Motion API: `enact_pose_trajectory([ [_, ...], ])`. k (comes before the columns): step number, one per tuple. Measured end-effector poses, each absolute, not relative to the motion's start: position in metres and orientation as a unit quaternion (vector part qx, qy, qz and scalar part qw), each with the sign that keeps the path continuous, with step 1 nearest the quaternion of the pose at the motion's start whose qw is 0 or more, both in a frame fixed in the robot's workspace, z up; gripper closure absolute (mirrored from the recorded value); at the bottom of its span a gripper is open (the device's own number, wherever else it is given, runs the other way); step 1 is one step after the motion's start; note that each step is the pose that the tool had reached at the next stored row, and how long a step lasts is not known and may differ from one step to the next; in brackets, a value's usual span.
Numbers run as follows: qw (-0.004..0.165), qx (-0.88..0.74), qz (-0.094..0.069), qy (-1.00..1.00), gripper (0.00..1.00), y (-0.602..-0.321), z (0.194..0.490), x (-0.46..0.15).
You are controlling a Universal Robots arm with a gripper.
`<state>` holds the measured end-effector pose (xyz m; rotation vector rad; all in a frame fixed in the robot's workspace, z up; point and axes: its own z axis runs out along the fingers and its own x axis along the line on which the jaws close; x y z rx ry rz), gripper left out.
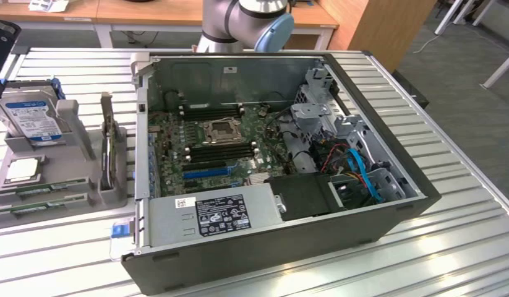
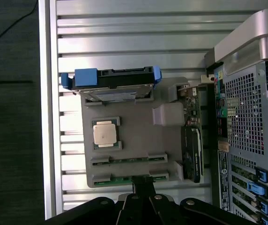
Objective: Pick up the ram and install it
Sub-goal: 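Pick up the ram and move it above insertion slot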
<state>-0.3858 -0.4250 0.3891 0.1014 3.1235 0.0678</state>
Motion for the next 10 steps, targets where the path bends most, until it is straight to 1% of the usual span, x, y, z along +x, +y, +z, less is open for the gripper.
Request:
enact_pose_trajectory([
  [10, 0.007, 0.011, 0.022, 1.000, 0.90, -0.4250, 0.3890, -0.3859],
])
